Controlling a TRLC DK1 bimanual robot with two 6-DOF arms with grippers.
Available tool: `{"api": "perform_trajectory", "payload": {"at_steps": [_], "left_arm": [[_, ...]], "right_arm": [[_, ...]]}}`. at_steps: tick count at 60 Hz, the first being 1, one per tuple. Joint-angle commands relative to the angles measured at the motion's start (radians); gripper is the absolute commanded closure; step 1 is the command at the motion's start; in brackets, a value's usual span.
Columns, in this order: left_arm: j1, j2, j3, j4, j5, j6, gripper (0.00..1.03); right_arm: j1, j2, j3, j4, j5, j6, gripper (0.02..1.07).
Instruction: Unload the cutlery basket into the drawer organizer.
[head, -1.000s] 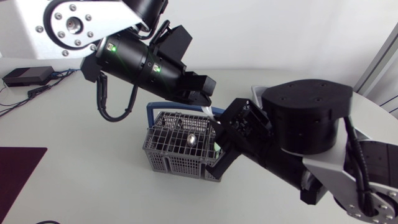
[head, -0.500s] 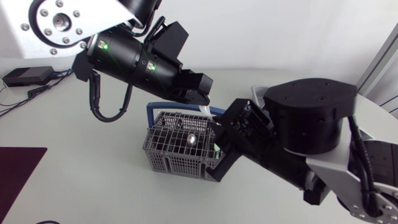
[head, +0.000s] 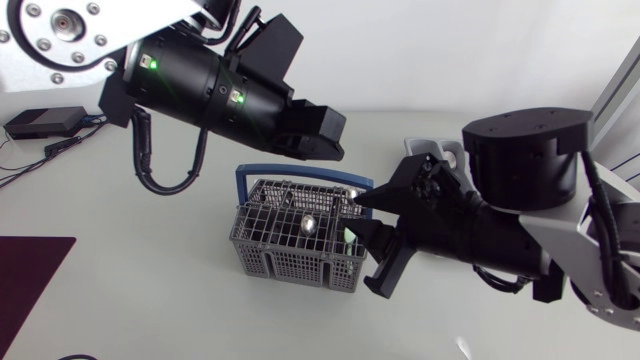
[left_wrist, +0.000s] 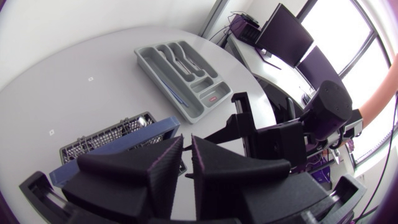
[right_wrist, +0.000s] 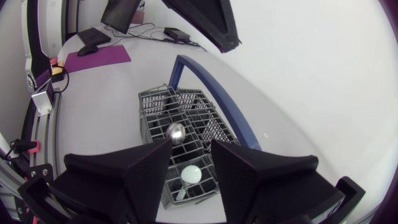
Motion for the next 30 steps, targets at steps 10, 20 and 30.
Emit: {"api": "perform_trajectory", "payload": {"at_steps": [10,20,30], "left_arm": [[0.013,-0.034,-0.047,-0.001,0.006,0.044,0.77],[0.032,-0.054,-0.073,-0.001,0.006,0.115,0.77],[0.043,-0.06,-0.11,-0.035,0.0,0.198,0.65]], "right_arm": [[-0.05,-0.085,0.022,-0.13,-0.06,-0.022,0.54],[-0.132,-0.136,0.024,-0.241,-0.106,-0.073,0.51],[-0.251,-0.194,0.016,-0.428,-0.183,-0.212,0.36]]}}
